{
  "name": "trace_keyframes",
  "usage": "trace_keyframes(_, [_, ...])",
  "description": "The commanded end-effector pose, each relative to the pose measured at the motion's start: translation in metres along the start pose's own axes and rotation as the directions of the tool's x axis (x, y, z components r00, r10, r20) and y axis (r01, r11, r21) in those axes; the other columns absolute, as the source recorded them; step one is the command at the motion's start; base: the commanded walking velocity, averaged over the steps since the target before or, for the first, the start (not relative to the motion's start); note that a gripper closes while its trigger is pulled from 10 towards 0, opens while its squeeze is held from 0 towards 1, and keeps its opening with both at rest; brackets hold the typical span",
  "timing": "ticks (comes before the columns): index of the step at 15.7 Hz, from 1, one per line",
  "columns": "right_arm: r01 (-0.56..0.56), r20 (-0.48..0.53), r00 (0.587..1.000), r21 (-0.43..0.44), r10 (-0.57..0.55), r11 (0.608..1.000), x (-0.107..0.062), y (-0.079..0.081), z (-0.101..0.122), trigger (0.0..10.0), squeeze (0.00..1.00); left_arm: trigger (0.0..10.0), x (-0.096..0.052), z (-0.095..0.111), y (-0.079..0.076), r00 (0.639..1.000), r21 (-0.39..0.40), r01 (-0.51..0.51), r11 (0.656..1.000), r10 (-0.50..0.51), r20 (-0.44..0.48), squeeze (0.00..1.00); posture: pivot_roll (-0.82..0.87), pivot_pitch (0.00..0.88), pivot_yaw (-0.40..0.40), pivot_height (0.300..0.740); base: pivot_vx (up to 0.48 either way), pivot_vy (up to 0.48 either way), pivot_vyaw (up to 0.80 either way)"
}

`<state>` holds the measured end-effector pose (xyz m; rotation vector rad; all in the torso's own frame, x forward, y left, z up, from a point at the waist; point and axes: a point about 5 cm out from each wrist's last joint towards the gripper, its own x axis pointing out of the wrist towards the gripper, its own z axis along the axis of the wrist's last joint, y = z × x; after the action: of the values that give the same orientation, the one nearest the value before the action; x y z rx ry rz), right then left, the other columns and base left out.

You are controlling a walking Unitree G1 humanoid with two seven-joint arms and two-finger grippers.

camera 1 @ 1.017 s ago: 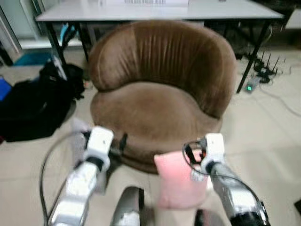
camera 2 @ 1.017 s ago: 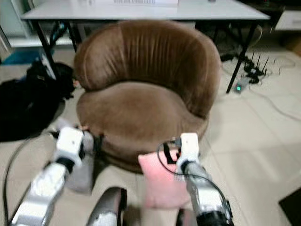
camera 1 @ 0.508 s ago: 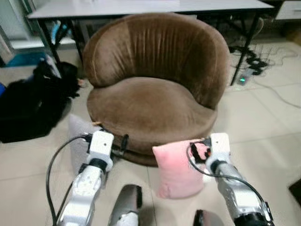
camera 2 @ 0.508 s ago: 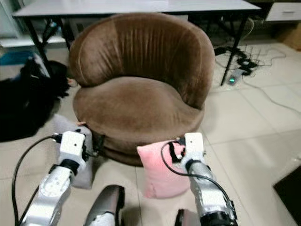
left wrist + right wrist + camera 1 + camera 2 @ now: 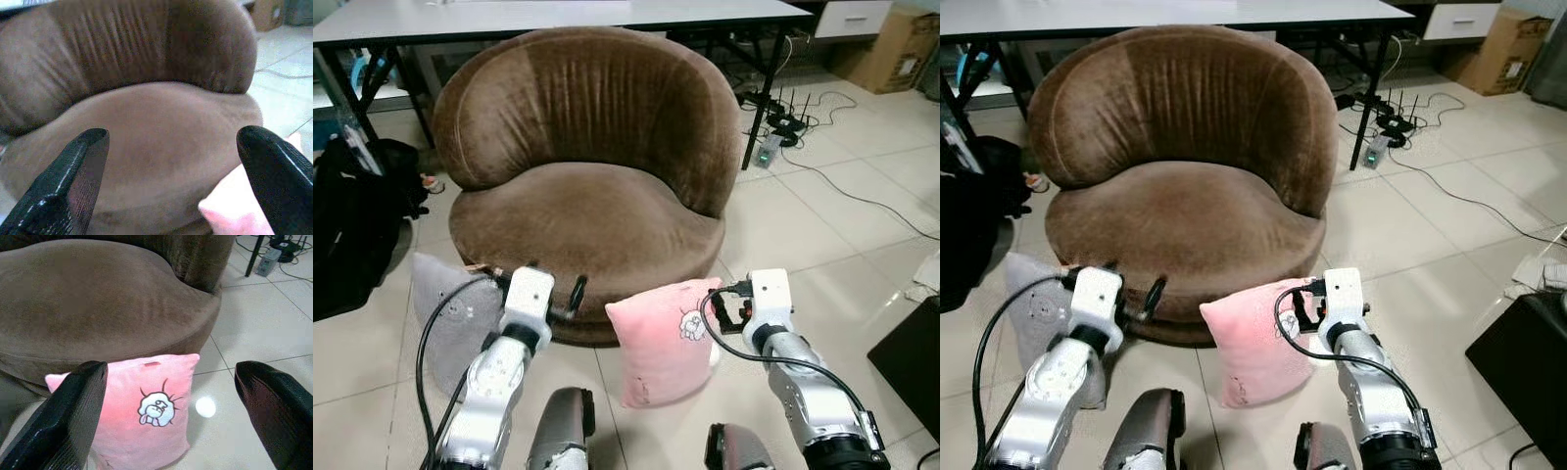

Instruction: Move the pillow to the sofa from floor

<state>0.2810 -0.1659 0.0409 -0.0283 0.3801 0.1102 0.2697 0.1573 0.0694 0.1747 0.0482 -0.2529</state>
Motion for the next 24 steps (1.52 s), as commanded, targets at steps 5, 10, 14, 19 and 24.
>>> trace_keyframes(5, [0.012, 0.021, 1.0, -0.011, -0.012, 1.0, -0.003, -0.005, 0.007, 10.0, 0.0, 10.0, 0.008, -0.001, 0.0, 1.0, 0.014, 0.023, 1.0, -0.023, 0.007, 0.0, 0.01, 0.0, 0.012, 0.592, 0.0, 0.0, 0.0])
trace_keyframes(10, [0.002, 0.022, 1.0, -0.02, -0.001, 1.0, -0.003, -0.004, 0.009, 10.0, 0.0, 10.0, 0.013, 0.001, -0.006, 0.999, 0.001, 0.035, 0.999, -0.035, 0.023, 0.0, 0.0, 0.0, 0.004, 0.558, 0.0, 0.0, 0.0])
trace_keyframes(14, [0.004, 0.023, 1.0, -0.023, -0.004, 1.0, -0.003, -0.004, 0.01, 10.0, 0.0, 10.0, 0.016, 0.002, -0.006, 0.999, 0.017, 0.023, 1.0, -0.024, 0.023, 0.0, 0.0, 0.0, 0.006, 0.558, 0.0, 0.0, 0.0])
trace_keyframes(19, [0.012, 0.022, 1.0, -0.023, -0.012, 1.0, -0.004, -0.005, 0.009, 10.0, 0.0, 10.0, 0.016, 0.002, -0.01, 0.999, 0.022, 0.046, 0.999, -0.047, 0.027, 0.0, 0.0, 0.0, 0.008, 0.558, 0.25, 0.0, 0.0])
trace_keyframes(24, [0.014, 0.023, 1.0, -0.026, -0.013, 1.0, -0.004, -0.006, 0.01, 10.0, 0.0, 10.0, 0.016, 0.001, -0.009, 0.998, 0.014, 0.048, 0.999, -0.048, 0.029, 0.0, 0.0, 0.0, 0.011, 0.558, 0.428, 0.0, 0.0])
